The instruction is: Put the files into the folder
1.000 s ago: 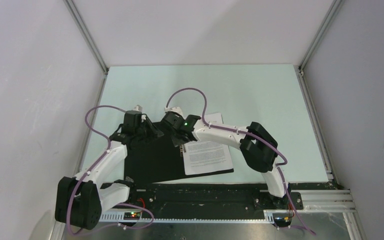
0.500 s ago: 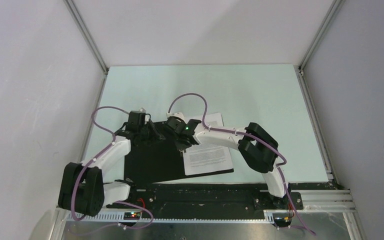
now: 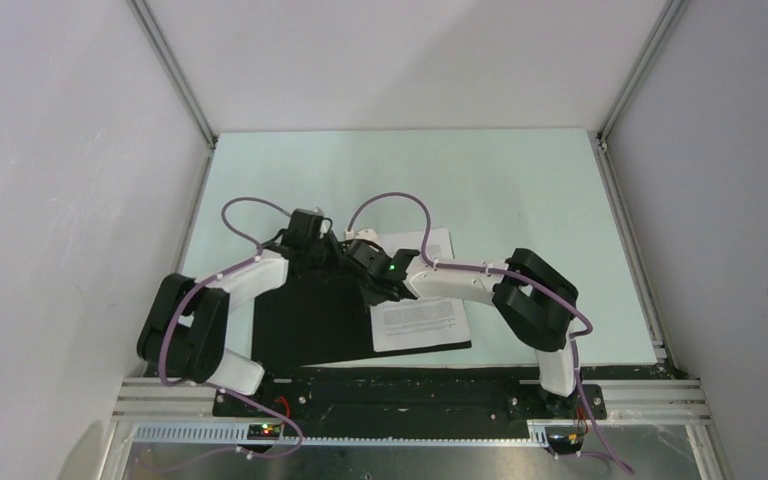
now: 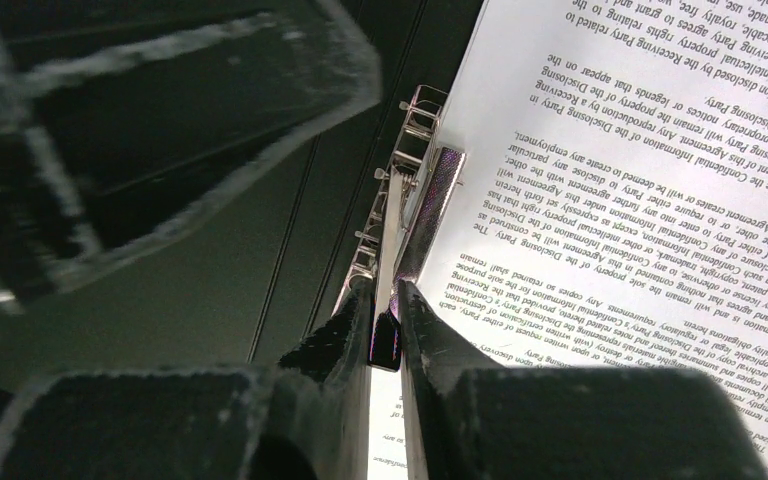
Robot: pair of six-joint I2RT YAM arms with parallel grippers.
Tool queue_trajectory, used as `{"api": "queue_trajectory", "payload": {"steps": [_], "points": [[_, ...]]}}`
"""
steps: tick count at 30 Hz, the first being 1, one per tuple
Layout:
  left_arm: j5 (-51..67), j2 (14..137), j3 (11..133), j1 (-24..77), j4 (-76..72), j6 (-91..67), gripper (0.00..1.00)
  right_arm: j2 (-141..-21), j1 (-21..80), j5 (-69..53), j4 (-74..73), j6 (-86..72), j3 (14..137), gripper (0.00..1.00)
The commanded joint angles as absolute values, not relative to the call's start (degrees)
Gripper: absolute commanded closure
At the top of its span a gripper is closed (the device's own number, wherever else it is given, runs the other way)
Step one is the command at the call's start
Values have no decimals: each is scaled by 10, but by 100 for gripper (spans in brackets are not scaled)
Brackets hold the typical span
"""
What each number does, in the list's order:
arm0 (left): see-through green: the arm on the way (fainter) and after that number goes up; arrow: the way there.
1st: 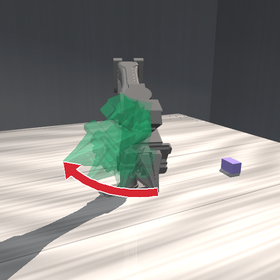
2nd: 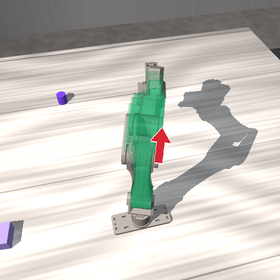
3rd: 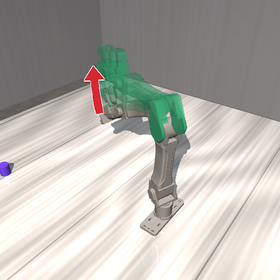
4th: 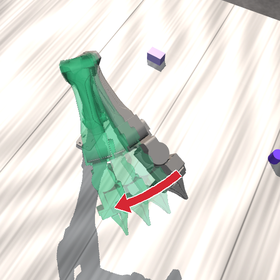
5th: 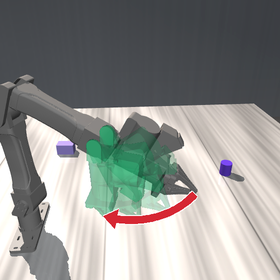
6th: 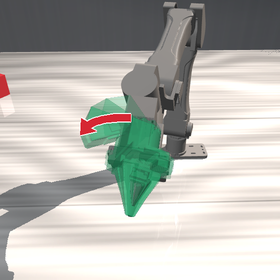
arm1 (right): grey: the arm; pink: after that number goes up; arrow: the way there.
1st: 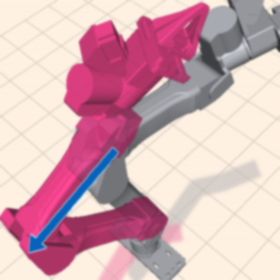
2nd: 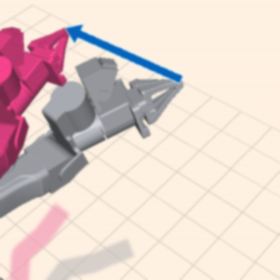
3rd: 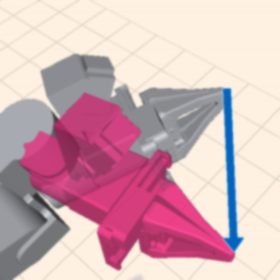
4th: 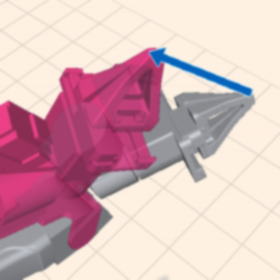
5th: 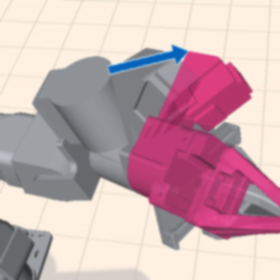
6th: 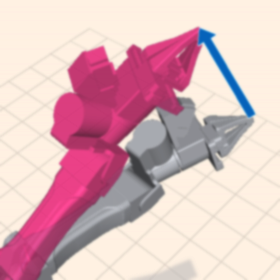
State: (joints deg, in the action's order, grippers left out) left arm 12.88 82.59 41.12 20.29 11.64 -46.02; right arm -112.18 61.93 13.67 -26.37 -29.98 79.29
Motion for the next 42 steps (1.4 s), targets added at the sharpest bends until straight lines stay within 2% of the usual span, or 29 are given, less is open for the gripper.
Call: {"api": "queue_trajectory", "payload": {"steps": [1,8,17,30,42], "points": [[143,862,443,228,65,-494,73,-1105,611,151,-269,-264,756,94],[146,930,471,254,42,-507,71,-1086,596,141,-258,-253,736,95],[113,924,458,272,56,-482,73,-1077,600,109,-249,-280,736,94],[80,964,496,301,47,-532,80,-1075,538,95,-234,-267,738,94],[44,974,547,312,56,-547,73,-1059,503,64,-232,-161,730,98]]}}
